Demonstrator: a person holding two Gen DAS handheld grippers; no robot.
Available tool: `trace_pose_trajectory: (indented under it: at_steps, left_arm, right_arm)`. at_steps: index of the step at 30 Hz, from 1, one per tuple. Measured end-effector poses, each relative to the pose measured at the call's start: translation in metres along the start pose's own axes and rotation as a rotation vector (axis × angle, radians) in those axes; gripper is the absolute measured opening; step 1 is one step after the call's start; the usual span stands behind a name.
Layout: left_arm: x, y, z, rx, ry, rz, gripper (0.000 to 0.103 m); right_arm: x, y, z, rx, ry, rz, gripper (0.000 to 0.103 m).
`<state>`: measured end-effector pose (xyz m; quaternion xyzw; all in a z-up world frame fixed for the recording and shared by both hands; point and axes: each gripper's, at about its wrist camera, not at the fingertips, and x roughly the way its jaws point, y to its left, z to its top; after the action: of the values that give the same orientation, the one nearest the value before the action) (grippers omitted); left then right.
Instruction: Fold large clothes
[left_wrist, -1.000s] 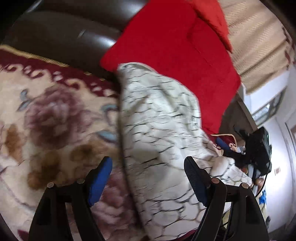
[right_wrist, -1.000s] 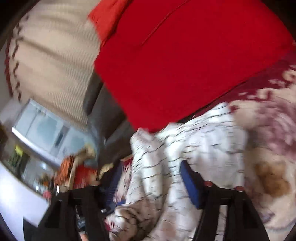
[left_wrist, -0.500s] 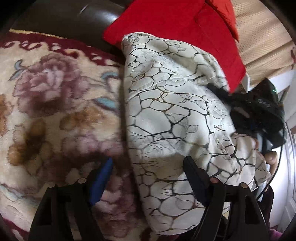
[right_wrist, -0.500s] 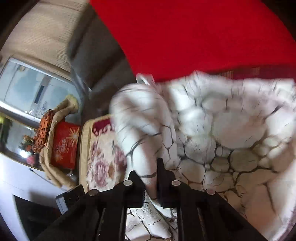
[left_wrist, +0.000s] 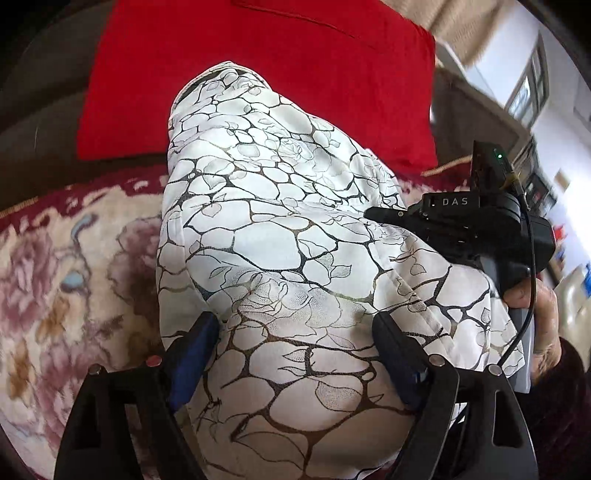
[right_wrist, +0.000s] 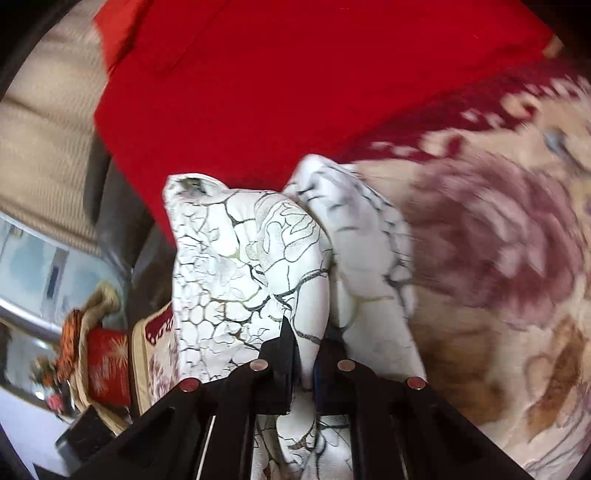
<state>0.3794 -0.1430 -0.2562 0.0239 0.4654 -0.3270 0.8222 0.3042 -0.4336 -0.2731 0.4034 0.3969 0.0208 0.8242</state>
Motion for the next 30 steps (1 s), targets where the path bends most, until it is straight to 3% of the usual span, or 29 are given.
trace_pose_trajectory:
  at_steps: [3, 7, 10, 11, 13, 15, 16, 19, 22, 24, 27, 30]
  left_arm:
    - [-0.002, -0.002, 0.002, -0.003, 0.017, 0.02, 0.085]
    - [-0.039, 0.001, 0.009, -0.03, -0.021, -0.048, 0.085]
    - [-0.058, 0.007, 0.003, -0.032, -0.068, -0.021, 0.085]
    - [-0.057, 0.004, -0.005, -0.019, -0.045, -0.006, 0.085]
    - [-0.029, 0.003, -0.013, -0.016, 0.048, 0.009, 0.086]
    - [-0.018, -0.003, -0.019, 0.011, 0.048, 0.07, 0.087]
    - [-0.02, -0.002, -0.018, 0.0, 0.039, 0.063, 0.087]
    - [-0.022, 0.002, -0.017, -0.026, 0.048, 0.039, 0.088]
    - [-0.021, 0.001, -0.018, -0.022, 0.043, 0.043, 0.088]
    - [-0.019, -0.001, -0.018, -0.02, 0.038, 0.047, 0.088]
    - [-0.017, 0.001, -0.02, -0.024, 0.032, 0.043, 0.088]
    - [-0.02, -0.003, -0.022, -0.001, 0.042, 0.047, 0.089]
  right_arm:
    - [0.012, -0.007, -0.01, 0.008, 0.0, 0.023, 0.007]
    - [0.014, -0.016, -0.012, 0.022, 0.008, 0.084, 0.007]
    - [0.004, -0.03, -0.011, 0.046, 0.016, 0.127, 0.009]
    - [-0.001, -0.034, -0.01, 0.075, 0.022, 0.149, 0.01]
    - [-0.01, -0.037, -0.011, 0.142, 0.048, 0.19, 0.022]
    - [-0.026, -0.036, -0.012, 0.184, 0.054, 0.207, 0.035]
    - [-0.034, -0.033, -0.012, 0.178, 0.041, 0.209, 0.036]
    - [-0.076, -0.014, -0.018, 0.068, -0.018, 0.178, 0.036]
    - [-0.112, 0.014, -0.038, -0.042, -0.037, 0.204, 0.036]
    - [-0.118, 0.031, -0.057, -0.099, -0.034, 0.153, 0.036]
    - [-0.101, 0.026, -0.079, -0.08, 0.031, 0.104, 0.036]
    - [-0.064, -0.006, -0.094, -0.023, 0.082, -0.014, 0.033]
